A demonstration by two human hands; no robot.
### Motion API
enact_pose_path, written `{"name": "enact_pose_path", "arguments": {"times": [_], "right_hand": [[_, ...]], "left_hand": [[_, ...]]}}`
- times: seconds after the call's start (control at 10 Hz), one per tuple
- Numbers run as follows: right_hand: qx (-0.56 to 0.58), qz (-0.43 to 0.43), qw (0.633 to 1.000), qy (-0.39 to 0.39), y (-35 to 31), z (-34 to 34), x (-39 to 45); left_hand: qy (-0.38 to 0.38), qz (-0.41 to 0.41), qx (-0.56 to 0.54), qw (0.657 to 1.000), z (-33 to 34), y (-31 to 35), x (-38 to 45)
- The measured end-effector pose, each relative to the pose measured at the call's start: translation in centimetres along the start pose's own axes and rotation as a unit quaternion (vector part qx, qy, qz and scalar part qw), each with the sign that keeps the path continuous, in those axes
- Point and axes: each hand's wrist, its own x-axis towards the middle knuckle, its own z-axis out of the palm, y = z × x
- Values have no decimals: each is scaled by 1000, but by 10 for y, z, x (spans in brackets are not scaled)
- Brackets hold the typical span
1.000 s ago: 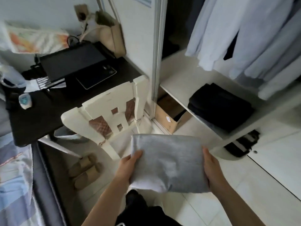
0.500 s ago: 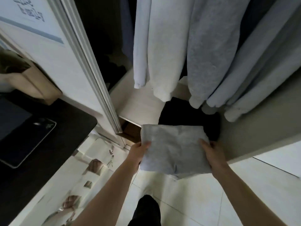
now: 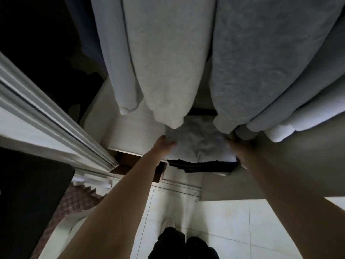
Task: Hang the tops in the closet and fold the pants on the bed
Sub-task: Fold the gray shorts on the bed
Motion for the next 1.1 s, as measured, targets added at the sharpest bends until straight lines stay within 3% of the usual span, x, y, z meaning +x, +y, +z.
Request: {"name": "enact_pose_path", "arguments": {"times": [0.1,0.2,0.3,0.4,0.7,0.9,1.1], "right_hand": [[7,41,998,-37,4,8,5],[40,86,995,-17,8,4,14],[-45,4,996,75,14,-8,10],[-143,-61,979,128,24,-14,6],[-117,-13,989,89,32,-23,-6],[-224,-18,972,68,29,-26,-39],[-186,-16,982,2,39,-35,-84]], "left_hand": [[-18,-29,29,999,10,-21,5],[16,2,20,1000,11,-25,5],[21,57,5,998,14,-20,2],[5,59,30,998,26,-18,0],[49,3,89,995,24,-23,-4],[46,-13,107,993,12,-22,-28],[57,-12,58,997,6,-34,-75]]}}
